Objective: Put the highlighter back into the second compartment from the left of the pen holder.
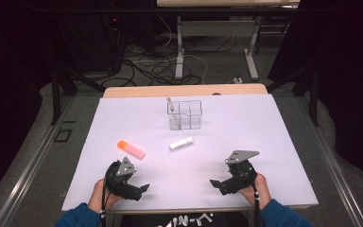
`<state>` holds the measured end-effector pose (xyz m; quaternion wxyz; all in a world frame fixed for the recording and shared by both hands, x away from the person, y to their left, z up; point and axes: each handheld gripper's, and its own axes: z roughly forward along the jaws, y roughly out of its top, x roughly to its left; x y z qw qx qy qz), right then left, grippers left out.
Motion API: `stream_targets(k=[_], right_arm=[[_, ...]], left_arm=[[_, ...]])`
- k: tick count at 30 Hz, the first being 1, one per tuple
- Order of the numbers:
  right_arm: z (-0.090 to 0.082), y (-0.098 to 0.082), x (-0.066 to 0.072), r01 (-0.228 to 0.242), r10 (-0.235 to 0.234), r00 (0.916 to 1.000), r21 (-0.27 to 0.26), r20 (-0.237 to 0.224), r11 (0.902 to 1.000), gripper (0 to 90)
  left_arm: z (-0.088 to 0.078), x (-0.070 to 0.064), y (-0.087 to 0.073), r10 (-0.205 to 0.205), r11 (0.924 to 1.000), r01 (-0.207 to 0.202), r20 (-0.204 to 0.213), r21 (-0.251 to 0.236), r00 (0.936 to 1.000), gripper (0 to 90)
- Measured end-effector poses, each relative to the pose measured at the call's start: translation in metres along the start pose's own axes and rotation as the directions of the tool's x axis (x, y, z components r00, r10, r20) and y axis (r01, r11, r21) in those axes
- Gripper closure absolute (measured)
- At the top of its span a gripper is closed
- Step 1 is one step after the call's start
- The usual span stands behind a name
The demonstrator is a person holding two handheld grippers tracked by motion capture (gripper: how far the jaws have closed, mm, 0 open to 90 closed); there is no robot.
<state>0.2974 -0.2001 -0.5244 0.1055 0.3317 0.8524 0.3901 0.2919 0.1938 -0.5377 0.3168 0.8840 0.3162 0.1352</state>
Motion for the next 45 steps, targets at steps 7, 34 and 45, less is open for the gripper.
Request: stream_targets(k=[7,34,45], right_arm=[[-0.001,-0.004,0.002,0.001,-0.001,1.0,0.01,0.003,0.9999,2.7],[0.004,-0.005,-0.003,0.003,-0.003,1.0,0.013,0.004,0.9999,3.6],[0.006,-0.004,-0.003,-0.005,0.005,1.0,0.02,-0.003,0.9998,3.9]], left_arm=[[0.001,-0.001,-0.001,0.0,0.9999,0.0,-0.013,-0.013,0.9999,5.6],[-0.013,0.027,0.005,-0.058,0.9931,0.046,-0.118,-0.108,0.9913,18.1],[-0.013,0.069,0.006,-0.157,0.9792,0.129,-0.178,-0.156,0.9715,69.6]])
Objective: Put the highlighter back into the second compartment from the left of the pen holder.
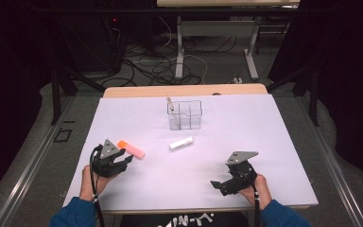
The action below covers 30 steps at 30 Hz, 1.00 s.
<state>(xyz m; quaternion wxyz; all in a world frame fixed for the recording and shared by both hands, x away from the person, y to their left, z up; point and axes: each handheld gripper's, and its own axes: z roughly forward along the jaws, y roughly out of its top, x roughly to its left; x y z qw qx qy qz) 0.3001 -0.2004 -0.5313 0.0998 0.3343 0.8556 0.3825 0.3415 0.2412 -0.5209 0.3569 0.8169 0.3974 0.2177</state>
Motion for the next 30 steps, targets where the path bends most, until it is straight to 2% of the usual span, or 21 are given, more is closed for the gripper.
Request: stream_targets(k=[1,2,3,4,5,9,11,13,18,20,23,28,30], right_arm=[[0.0,0.0,0.0,0.006,-0.006,1.0,-0.002,0.001,1.0,3.9],[0.0,0.001,-0.001,0.007,-0.007,1.0,-0.007,0.003,1.0,4.0],[0.0,0.001,-0.001,0.007,-0.007,1.0,-0.007,0.003,1.0,4.0],[0.0,0.001,0.0,0.007,-0.007,1.0,-0.007,0.005,1.0,4.0],[0.0,0.001,-0.001,0.009,-0.009,1.0,-0.007,0.003,0.9999,4.1],[0.001,0.001,-0.001,0.01,-0.01,0.9999,-0.01,0.003,0.9999,4.1],[0.0,0.002,-0.001,0.009,-0.009,1.0,0.008,-0.003,0.9999,4.2],[0.0,0.002,-0.001,0.008,-0.008,1.0,0.008,-0.002,0.9999,4.2],[0.001,0.001,-0.002,0.01,-0.01,0.9999,-0.012,0.002,0.9999,4.3],[0.001,0.001,-0.002,0.01,-0.01,0.9999,-0.006,0.002,0.9999,4.3],[0.0,0.002,-0.001,0.008,-0.008,1.0,0.008,-0.003,0.9999,4.4],[0.0,0.001,-0.001,0.007,-0.007,1.0,-0.004,0.003,1.0,4.4],[0.0,0.001,-0.001,0.007,-0.007,1.0,-0.005,0.002,1.0,4.4]], left_arm=[[0.002,0.006,0.0,-0.007,1.0,0.007,-0.006,0.003,1.0,73.5],[0.004,0.012,0.0,-0.017,0.9998,0.017,-0.013,0.006,0.9998,85.4],[0.007,0.018,0.0,-0.024,0.9997,0.024,-0.027,0.003,0.9993,85.4],[0.009,0.024,0.0,-0.037,0.9993,0.037,-0.039,-0.001,0.9986,90.0],[0.01,0.03,0.001,-0.044,0.9989,0.045,-0.044,0.012,0.9981,90.0],[0.02,0.052,0.003,-0.086,0.9962,0.087,-0.077,0.007,0.9933,90.0],[0.026,0.06,0.003,-0.092,0.9954,0.094,-0.094,0.018,0.9913,90.0],[0.032,0.067,0.003,-0.109,0.9932,0.112,-0.09,0.031,0.99,90.0],[0.047,0.075,0.003,-0.133,0.9893,0.138,-0.101,0.047,0.986,90.0],[0.049,0.077,0.003,-0.12,0.9888,0.128,-0.1,0.077,0.9878,90.0],[0.054,0.077,0.002,-0.125,0.988,0.133,-0.098,0.078,0.9873,90.0],[0.058,0.077,0.003,-0.102,0.9873,0.112,-0.084,0.113,0.9912,90.0],[0.061,0.076,0.002,-0.103,0.9875,0.112,-0.084,0.111,0.9911,90.0]])
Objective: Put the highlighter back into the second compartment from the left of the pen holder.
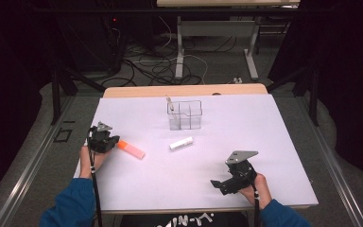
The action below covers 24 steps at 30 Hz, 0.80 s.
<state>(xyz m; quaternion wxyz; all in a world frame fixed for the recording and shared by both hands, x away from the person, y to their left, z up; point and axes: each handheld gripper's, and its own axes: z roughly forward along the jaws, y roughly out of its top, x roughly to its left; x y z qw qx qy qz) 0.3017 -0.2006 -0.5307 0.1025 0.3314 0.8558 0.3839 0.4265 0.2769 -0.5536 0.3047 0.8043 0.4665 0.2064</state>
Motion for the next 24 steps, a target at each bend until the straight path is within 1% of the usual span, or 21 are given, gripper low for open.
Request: stream_targets(k=[2,5,6,9,11,12,15,16,18,19,20,21,22,24], right_arm=[[0.0,0.0,0.0,0.002,-0.002,1.0,0.001,-0.001,1.0,4.5],[0.0,0.0,0.0,0.002,-0.002,1.0,0.002,-0.001,1.0,4.5],[0.0,0.0,0.0,0.001,-0.001,1.0,0.001,-0.001,1.0,4.5],[0.0,0.0,0.0,0.0,0.0,1.0,0.0,0.001,1.0,4.5],[0.0,0.0,0.0,0.002,-0.002,1.0,0.002,0.001,1.0,4.6],[0.0,0.0,0.0,0.002,-0.002,1.0,0.002,-0.001,1.0,4.6],[0.0,0.0,0.0,0.002,-0.002,1.0,0.002,-0.001,1.0,4.6],[0.0,0.0,0.0,0.001,-0.001,1.0,0.002,-0.001,1.0,4.6],[0.0,0.0,0.0,0.001,-0.001,1.0,0.002,0.0,1.0,4.6],[0.0,0.0,0.0,0.001,-0.001,1.0,0.002,-0.001,1.0,4.6],[0.0,0.0,0.0,0.001,-0.001,1.0,0.002,-0.001,1.0,4.6],[0.0,0.0,0.0,0.001,-0.001,1.0,0.002,0.0,1.0,4.6],[0.0,0.0,0.0,0.002,-0.002,1.0,0.002,-0.001,1.0,4.6],[0.0,0.0,0.0,0.002,-0.002,1.0,0.002,0.0,1.0,4.6]], left_arm=[[0.001,0.0,0.0,0.004,1.0,-0.004,0.002,0.007,1.0,90.0],[0.003,0.0,0.0,-0.001,1.0,0.001,0.02,0.005,0.9998,90.0],[0.002,-0.001,0.0,-0.004,0.9999,0.004,0.023,0.01,0.9997,90.0],[0.003,-0.003,0.0,-0.003,1.0,0.002,0.043,0.005,0.9991,90.0],[0.003,-0.005,0.001,-0.003,0.9999,0.003,0.052,0.015,0.9986,90.0],[0.003,-0.006,0.001,0.0,0.9999,0.0,0.063,0.01,0.998,90.0],[0.004,-0.011,0.002,0.012,0.9999,-0.012,0.08,0.007,0.9967,90.0],[0.003,-0.012,0.002,0.016,0.9997,-0.017,0.076,0.015,0.997,90.0],[0.003,-0.014,0.002,0.022,0.9996,-0.024,0.091,0.013,0.9956,90.0],[0.003,-0.015,0.002,0.017,0.9997,-0.018,0.091,0.014,0.9957,90.0],[0.004,-0.016,0.002,0.022,0.9997,-0.024,0.105,0.012,0.9943,90.0],[0.004,-0.017,0.003,0.031,0.9994,-0.032,0.101,0.011,0.9944,90.0],[0.004,-0.019,0.003,0.022,0.9996,-0.024,0.11,0.017,0.9937,90.0],[0.003,-0.021,0.003,0.03,0.9993,-0.032,0.117,0.018,0.9927,90.0]])
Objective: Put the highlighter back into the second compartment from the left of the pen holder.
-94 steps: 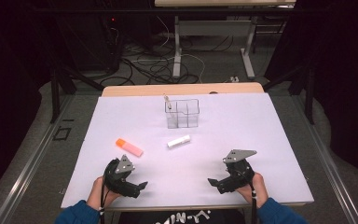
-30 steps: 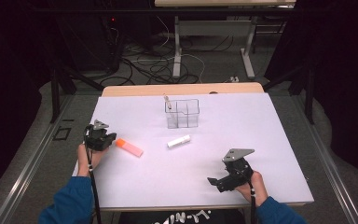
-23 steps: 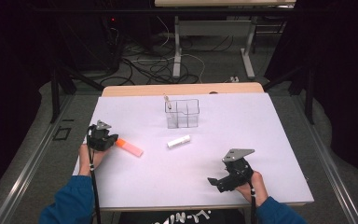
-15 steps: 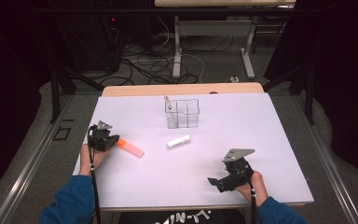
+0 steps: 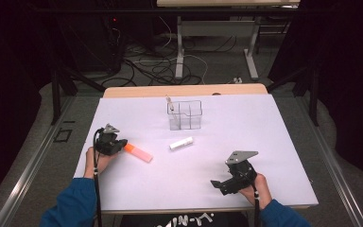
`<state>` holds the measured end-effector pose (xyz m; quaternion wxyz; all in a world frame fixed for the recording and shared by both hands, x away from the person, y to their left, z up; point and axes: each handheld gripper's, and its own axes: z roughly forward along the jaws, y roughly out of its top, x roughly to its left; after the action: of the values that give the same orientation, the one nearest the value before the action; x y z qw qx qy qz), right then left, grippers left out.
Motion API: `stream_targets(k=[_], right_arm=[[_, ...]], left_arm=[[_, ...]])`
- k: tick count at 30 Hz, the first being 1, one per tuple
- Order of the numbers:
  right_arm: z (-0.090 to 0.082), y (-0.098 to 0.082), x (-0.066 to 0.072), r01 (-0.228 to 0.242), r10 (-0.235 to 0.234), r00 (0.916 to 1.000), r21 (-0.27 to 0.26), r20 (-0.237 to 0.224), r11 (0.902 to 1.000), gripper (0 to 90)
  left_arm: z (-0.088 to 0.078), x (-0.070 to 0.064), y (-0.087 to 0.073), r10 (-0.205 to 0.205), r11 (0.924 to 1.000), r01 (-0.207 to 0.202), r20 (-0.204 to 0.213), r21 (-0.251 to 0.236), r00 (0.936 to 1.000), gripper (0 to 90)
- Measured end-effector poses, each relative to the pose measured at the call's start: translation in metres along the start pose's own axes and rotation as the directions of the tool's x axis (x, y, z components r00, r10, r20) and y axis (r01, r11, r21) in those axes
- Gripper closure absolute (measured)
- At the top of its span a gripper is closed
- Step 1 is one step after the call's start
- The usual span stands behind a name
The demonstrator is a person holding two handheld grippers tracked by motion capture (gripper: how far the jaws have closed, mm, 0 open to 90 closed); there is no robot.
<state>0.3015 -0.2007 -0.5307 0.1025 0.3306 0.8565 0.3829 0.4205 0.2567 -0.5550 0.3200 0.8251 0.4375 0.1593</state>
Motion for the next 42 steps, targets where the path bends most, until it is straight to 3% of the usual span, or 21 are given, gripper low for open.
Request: stream_targets(k=[13,16,17,20,36,37,39,40,42], right_arm=[[0.001,0.0,0.0,0.004,-0.004,1.0,-0.007,0.004,1.0,4.8],[0.001,0.0,0.0,0.003,-0.003,1.0,-0.007,0.004,1.0,4.9],[0.001,0.0,0.0,-0.001,0.001,1.0,-0.003,0.004,1.0,4.9],[0.001,0.0,0.0,0.003,-0.003,1.0,-0.006,0.005,1.0,4.9],[0.001,0.0,0.0,-0.001,0.001,1.0,-0.005,-0.001,1.0,5.0],[0.001,0.0,0.0,0.002,-0.002,1.0,-0.005,-0.001,1.0,5.0],[0.001,0.0,0.0,0.003,-0.003,1.0,-0.006,0.0,1.0,5.0],[0.001,0.0,0.0,0.003,-0.003,1.0,-0.007,0.0,1.0,5.0],[0.001,0.0,0.0,0.004,-0.004,1.0,-0.008,0.0,1.0,5.0]], left_arm=[[0.001,-0.02,0.001,0.04,0.9991,-0.041,0.047,0.009,0.9981,90.0],[-0.002,-0.024,0.003,0.054,0.9977,-0.056,0.062,0.039,0.9966,90.0],[0.0,-0.026,0.002,0.057,0.9981,-0.058,0.055,0.018,0.9968,90.0],[0.0,-0.031,0.002,0.049,0.9985,-0.05,0.056,0.021,0.9972,90.0],[0.002,-0.061,0.006,0.09,0.9944,-0.096,0.118,0.045,0.9889,90.0],[0.002,-0.062,0.006,0.106,0.9925,-0.113,0.121,0.048,0.987,90.0],[0.002,-0.067,0.007,0.088,0.9945,-0.095,0.13,0.044,0.9876,90.0],[0.001,-0.068,0.007,0.109,0.9924,-0.116,0.125,0.043,0.9862,90.0],[0.001,-0.072,0.007,0.099,0.9935,-0.105,0.132,0.042,0.9863,90.0]])
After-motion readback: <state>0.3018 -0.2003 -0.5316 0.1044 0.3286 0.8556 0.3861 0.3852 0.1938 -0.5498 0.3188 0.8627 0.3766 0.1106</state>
